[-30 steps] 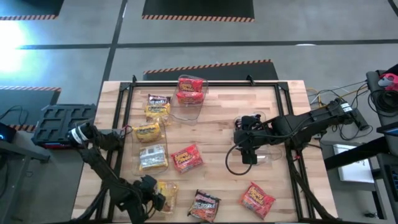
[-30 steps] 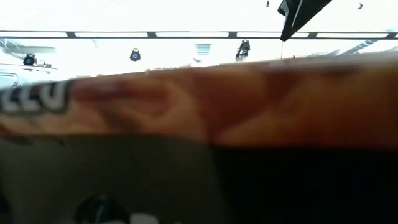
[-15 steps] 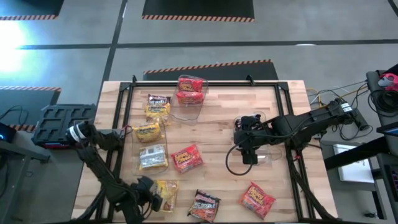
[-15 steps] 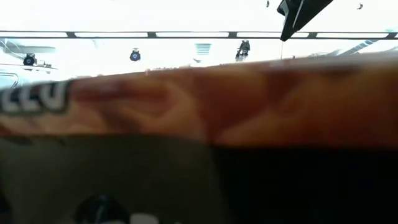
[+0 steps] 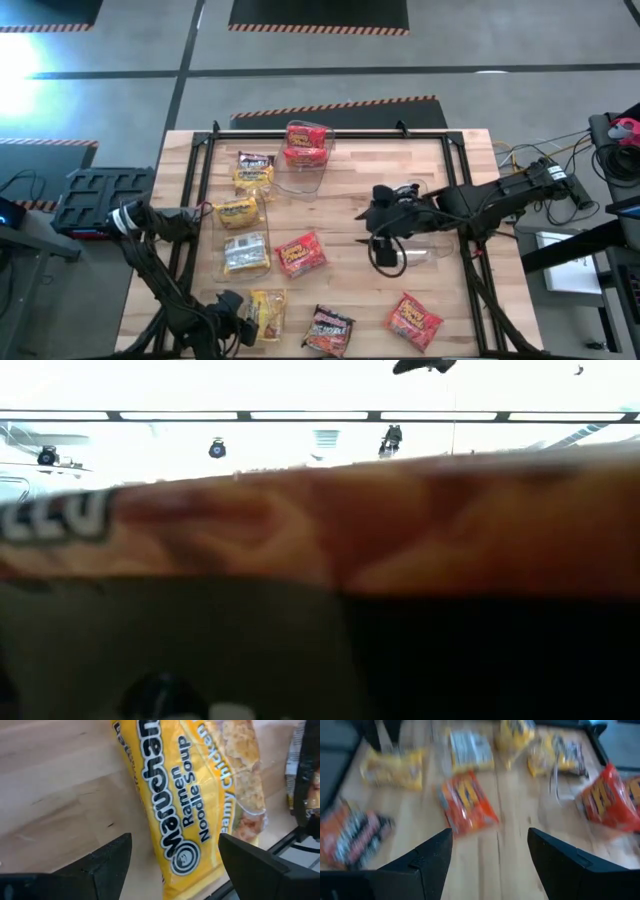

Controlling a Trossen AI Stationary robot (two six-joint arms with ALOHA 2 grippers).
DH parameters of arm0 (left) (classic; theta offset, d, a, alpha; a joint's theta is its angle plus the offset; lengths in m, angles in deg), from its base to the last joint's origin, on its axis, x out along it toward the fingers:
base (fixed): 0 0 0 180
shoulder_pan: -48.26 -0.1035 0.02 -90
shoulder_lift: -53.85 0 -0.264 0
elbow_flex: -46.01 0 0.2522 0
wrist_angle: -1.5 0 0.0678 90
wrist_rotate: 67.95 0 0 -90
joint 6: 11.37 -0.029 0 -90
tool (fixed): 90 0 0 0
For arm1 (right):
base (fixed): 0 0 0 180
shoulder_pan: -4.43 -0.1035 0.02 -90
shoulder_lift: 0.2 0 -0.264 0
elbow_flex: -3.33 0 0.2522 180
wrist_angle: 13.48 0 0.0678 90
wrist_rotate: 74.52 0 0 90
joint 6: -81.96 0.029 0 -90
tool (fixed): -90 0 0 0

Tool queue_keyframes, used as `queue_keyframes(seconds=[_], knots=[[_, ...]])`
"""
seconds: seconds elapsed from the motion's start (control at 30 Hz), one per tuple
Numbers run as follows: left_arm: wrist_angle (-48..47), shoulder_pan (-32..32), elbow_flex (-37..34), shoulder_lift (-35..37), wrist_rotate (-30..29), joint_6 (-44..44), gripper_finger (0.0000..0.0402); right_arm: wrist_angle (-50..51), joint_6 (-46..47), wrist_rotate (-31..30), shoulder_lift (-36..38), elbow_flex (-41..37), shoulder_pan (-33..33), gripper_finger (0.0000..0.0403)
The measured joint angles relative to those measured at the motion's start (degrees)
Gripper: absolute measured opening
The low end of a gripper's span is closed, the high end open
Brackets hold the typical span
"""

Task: Sort Maruchan noodles
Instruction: Put the bottom yellow pack noodle into the bottom left transparent bin

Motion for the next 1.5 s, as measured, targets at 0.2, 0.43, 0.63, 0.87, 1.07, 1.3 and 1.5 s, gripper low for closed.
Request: queue_keyframes(seconds=[0.2,0.43,0.63,0.87,1.07,1.3,1.5], knots=[[2.68,-0.04,0.01,-2.49,-0.57,0.07,0.028,-12.56,2.31,-0.01,0.0,0.0,0.0,0.0251],[3.82,0.01,0.13,-3.6,-3.67,-0.76,0.028,-20.14,4.27,-0.01,0.0,0.0,0.0,0.0246],[4.55,-0.59,0.13,-3.92,-5.7,-2.18,0.028,-19.17,12.23,2.14,0.0,0.0,-0.11,0.0247],[4.59,-2.57,-0.13,-4.23,-9.96,-5.43,0.028,-15.31,22.02,10.29,-3.0,0.0,-0.15,0.0258],[5.33,-5.02,-0.14,-4.27,-11.85,-10.1,0.028,-11.48,26.77,14.4,-10.22,-0.07,-0.46,0.0251],[7.5,-7.53,-0.13,-4.55,-15.09,-15.69,0.028,-14.02,23.27,16.52,-17.83,-0.07,-2.0,0.0235],[10.89,-8.39,-0.07,-7.35,-15.55,-16.82,0.028,-20.93,20.61,16.54,-23.34,-0.07,-3.46,0.0231]])
